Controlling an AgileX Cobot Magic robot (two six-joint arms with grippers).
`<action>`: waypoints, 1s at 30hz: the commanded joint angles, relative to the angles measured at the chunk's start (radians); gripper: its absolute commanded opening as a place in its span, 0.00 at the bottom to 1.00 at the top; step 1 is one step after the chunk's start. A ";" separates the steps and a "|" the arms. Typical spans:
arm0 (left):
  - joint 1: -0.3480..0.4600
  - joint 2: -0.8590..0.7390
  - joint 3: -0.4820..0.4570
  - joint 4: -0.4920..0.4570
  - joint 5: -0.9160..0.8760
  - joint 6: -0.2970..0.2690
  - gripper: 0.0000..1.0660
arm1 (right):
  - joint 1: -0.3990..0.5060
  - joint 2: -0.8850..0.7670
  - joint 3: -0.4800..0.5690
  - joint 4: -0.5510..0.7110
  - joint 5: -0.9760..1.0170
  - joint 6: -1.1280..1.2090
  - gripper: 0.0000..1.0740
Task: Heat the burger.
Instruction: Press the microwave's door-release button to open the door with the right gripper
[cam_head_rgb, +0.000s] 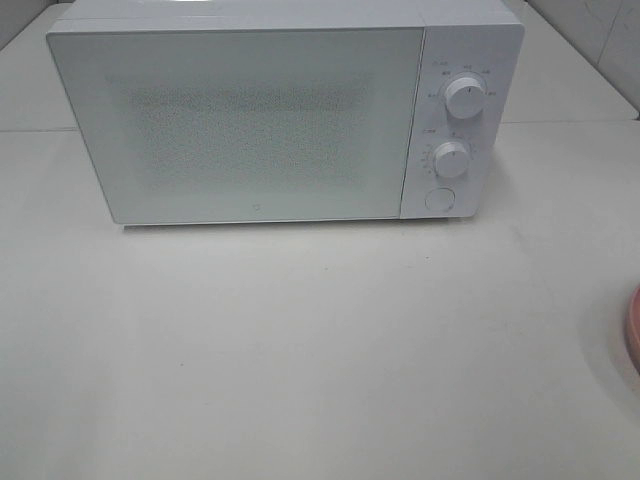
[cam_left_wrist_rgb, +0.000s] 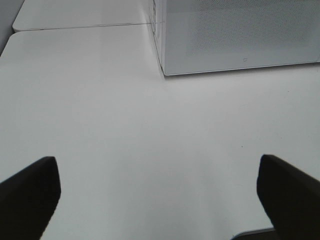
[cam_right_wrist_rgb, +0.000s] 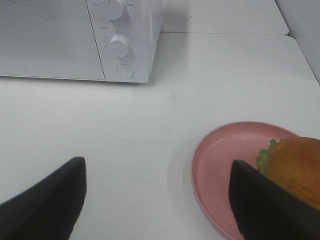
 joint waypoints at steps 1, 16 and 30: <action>0.004 -0.020 -0.002 -0.003 -0.014 -0.003 0.94 | 0.000 -0.028 0.001 -0.005 -0.012 0.000 0.70; 0.004 -0.020 -0.002 -0.003 -0.014 -0.003 0.94 | 0.000 -0.027 0.001 -0.005 -0.014 0.002 0.70; 0.004 -0.020 -0.002 -0.003 -0.014 -0.003 0.94 | 0.000 0.094 -0.030 -0.006 -0.130 0.002 0.73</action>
